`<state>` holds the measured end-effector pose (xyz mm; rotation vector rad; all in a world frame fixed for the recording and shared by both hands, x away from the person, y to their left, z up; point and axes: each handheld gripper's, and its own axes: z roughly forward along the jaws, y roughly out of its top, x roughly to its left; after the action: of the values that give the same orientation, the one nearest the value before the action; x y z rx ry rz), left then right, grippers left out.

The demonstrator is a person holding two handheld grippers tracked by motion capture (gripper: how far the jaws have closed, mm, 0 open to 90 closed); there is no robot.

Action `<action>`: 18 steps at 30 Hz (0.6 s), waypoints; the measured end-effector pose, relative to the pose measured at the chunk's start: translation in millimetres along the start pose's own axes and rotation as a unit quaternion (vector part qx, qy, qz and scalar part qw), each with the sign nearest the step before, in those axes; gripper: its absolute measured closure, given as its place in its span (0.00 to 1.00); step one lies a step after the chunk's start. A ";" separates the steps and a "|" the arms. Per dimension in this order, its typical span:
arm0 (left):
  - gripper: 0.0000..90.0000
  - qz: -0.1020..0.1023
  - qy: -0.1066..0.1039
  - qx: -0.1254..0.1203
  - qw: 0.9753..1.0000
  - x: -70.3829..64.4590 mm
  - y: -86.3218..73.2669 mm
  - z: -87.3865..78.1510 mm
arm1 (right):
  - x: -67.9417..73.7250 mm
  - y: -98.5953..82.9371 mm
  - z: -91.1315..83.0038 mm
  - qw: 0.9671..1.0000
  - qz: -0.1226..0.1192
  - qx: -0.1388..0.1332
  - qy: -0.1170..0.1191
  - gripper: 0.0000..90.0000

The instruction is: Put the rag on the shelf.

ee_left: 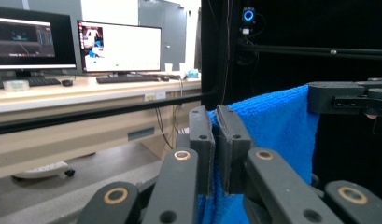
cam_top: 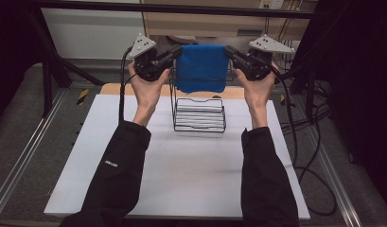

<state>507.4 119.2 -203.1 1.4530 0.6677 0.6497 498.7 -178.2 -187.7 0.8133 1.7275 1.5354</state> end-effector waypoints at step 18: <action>0.95 -0.002 -0.028 0.036 0.999 -9.7 -25.8 -12.7 | 9.1 -23.0 -20.5 0.999 0.004 0.032 0.023 0.96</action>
<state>491.4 119.9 -228.9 1.5308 0.6557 0.5841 476.4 -185.0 -209.7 0.8222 1.8167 1.5218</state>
